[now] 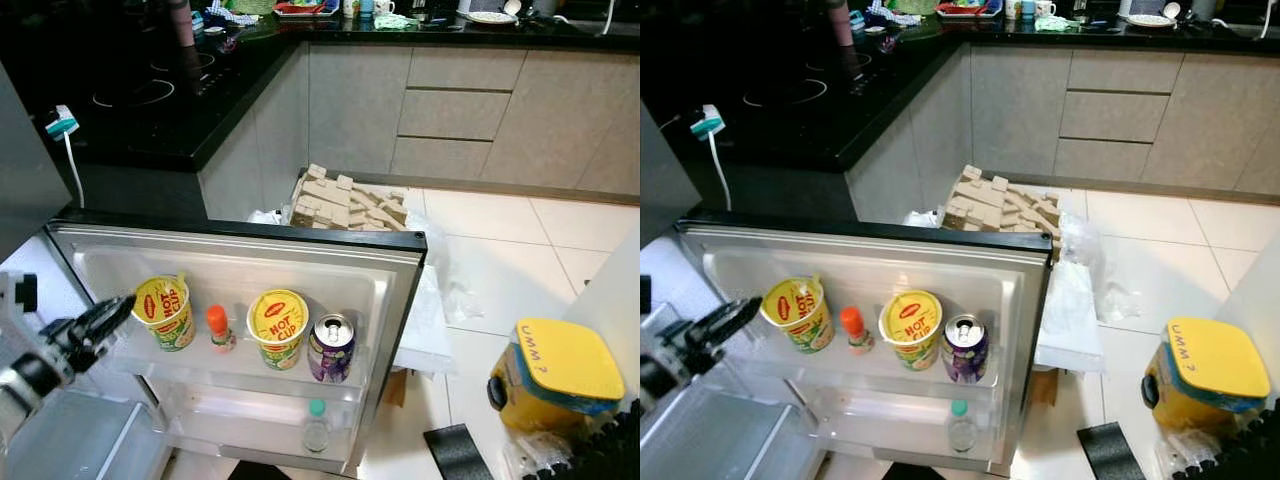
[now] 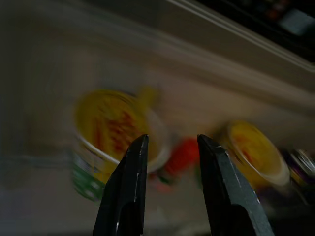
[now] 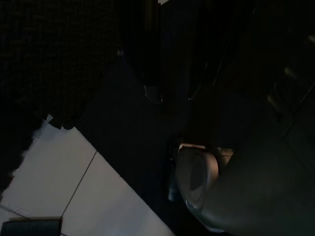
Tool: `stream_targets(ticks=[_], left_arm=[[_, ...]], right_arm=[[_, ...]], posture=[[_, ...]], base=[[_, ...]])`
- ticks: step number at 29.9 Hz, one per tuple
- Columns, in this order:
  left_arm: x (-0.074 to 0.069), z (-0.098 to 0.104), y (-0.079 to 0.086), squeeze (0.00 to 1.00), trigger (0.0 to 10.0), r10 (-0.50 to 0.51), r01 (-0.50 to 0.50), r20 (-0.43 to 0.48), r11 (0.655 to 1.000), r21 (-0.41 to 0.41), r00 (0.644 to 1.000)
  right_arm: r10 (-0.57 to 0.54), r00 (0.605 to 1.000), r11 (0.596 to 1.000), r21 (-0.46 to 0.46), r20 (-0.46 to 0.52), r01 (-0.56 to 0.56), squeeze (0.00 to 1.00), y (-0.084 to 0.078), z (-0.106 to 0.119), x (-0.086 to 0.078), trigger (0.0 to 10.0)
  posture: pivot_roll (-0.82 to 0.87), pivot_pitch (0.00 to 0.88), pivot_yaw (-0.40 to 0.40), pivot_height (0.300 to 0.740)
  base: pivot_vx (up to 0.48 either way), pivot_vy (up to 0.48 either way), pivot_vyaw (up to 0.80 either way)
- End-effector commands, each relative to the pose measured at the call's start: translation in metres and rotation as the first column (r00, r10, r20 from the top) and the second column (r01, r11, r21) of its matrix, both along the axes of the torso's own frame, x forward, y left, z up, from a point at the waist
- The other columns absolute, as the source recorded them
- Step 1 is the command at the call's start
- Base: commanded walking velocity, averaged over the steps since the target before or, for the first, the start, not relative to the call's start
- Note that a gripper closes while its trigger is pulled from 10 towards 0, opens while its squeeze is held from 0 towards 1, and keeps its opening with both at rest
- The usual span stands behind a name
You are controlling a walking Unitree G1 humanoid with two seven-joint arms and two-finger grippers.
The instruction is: Restocking fridge
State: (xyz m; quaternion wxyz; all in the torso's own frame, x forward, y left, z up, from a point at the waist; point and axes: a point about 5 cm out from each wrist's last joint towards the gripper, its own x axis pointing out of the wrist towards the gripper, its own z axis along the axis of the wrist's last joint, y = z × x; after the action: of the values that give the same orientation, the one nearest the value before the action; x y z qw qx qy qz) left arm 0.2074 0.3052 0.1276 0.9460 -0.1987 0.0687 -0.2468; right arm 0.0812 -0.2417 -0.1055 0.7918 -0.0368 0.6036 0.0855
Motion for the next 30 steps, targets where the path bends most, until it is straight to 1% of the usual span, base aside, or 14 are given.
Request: stream_targets(ticks=[1,5,6,8,12,17,20,21,22,23,25,26,29,30], left_arm=[[-0.004,0.009,-0.002,0.0,10.0,-0.073,0.072,0.041,0.997,0.029,0.996],[-0.019,0.007,-0.006,0.0,10.0,-0.133,0.135,0.069,0.991,-0.018,0.989],[-0.032,-0.001,-0.014,0.0,10.0,-0.201,0.204,0.053,0.977,-0.055,0.978],[-0.037,-0.006,-0.018,0.0,10.0,-0.229,0.23,0.031,0.971,-0.068,0.973],[-0.056,-0.048,-0.038,0.0,10.0,-0.34,0.326,-0.161,0.939,-0.109,0.927],[-0.081,-0.111,-0.055,0.0,10.0,-0.34,0.312,-0.422,0.94,-0.137,0.84],[-0.086,-0.121,-0.059,0.0,10.0,-0.341,0.308,-0.462,0.94,-0.149,0.819],[-0.089,-0.127,-0.06,0.0,10.0,-0.325,0.291,-0.481,0.945,-0.148,0.814],[-0.097,-0.145,-0.065,0.0,10.0,-0.297,0.264,-0.547,0.954,-0.14,0.782],[-0.097,-0.145,-0.065,0.0,10.0,-0.297,0.264,-0.547,0.954,-0.14,0.782],[-0.111,-0.179,-0.064,0.0,10.0,-0.158,0.147,-0.684,0.986,-0.074,0.712],[-0.111,-0.179,-0.064,0.0,10.0,-0.158,0.147,-0.684,0.986,-0.074,0.712],[-0.123,-0.206,-0.065,0.0,10.0,0.029,0.015,-0.786,0.999,0.048,0.618],[-0.128,-0.214,-0.064,0.0,10.0,0.127,-0.056,-0.814,0.992,0.115,0.567]], right_arm=[[0.011,1.0,1.0,0.006,-0.004,-0.011,0.0,0.001,0.0,0.0,10.0],[0.011,1.0,1.0,0.006,-0.005,-0.011,0.0,0.001,0.0,0.0,10.0],[0.012,1.0,1.0,0.005,-0.005,-0.012,0.0,0.001,0.0,0.0,10.0],[0.012,1.0,1.0,0.005,-0.005,-0.012,0.0,0.0,0.0,0.0,10.0],[0.013,1.0,1.0,0.002,-0.003,-0.013,0.0,0.0,0.0,0.002,10.0],[0.016,1.0,1.0,-0.002,-0.001,-0.016,0.0,0.001,0.0,0.002,10.0],[0.016,1.0,1.0,-0.004,0.0,-0.016,0.0,0.0,0.0,0.003,10.0],[0.019,1.0,1.0,-0.007,-0.001,-0.019,0.0,0.0,0.0,0.003,10.0],[0.026,1.0,0.999,-0.028,0.0,-0.026,0.0,-0.001,0.001,0.003,10.0],[0.026,1.0,0.999,-0.028,0.0,-0.026,0.0,-0.001,0.001,0.003,10.0],[0.027,1.0,0.996,-0.082,0.006,-0.027,0.0,-0.006,0.002,0.006,10.0],[0.027,1.0,0.996,-0.082,0.006,-0.027,0.0,-0.006,0.002,0.006,10.0],[0.02,1.0,0.991,-0.133,0.024,-0.017,0.0,-0.009,0.003,0.01,10.0],[0.017,0.999,0.989,-0.15,0.031,-0.012,0.0,-0.011,0.003,0.012,10.0]], posture=[[-0.04,0.0,0.005,0.74],[-0.04,0.0,0.002,0.74],[-0.04,0.0,0.001,0.74],[-0.04,0.0,0.001,0.74],[-0.04,0.0,0.001,0.74],[-0.04,0.0,-0.005,0.74],[-0.04,0.0,-0.005,0.74],[-0.04,0.0,-0.006,0.74],[-0.04,0.0,-0.008,0.74],[-0.04,0.0,-0.008,0.74],[-0.04,0.0,-0.005,0.74],[-0.04,0.0,-0.005,0.74],[-0.04,0.0,-0.001,0.74],[-0.04,0.0,-0.001,0.74]], base=[[0.0,0.0,0.0],[0.0,0.0,0.0],[0.0,0.0,0.0],[0.0,0.0,0.0],[0.0,0.0,0.0],[0.0,0.0,0.0],[0.0,0.0,0.0],[0.0,0.0,0.0],[0.0,0.0,0.0],[0.0,0.0,0.0],[0.0,0.0,0.0],[0.0,0.0,0.0],[0.0,0.0,0.0],[0.0,0.0,0.0]])
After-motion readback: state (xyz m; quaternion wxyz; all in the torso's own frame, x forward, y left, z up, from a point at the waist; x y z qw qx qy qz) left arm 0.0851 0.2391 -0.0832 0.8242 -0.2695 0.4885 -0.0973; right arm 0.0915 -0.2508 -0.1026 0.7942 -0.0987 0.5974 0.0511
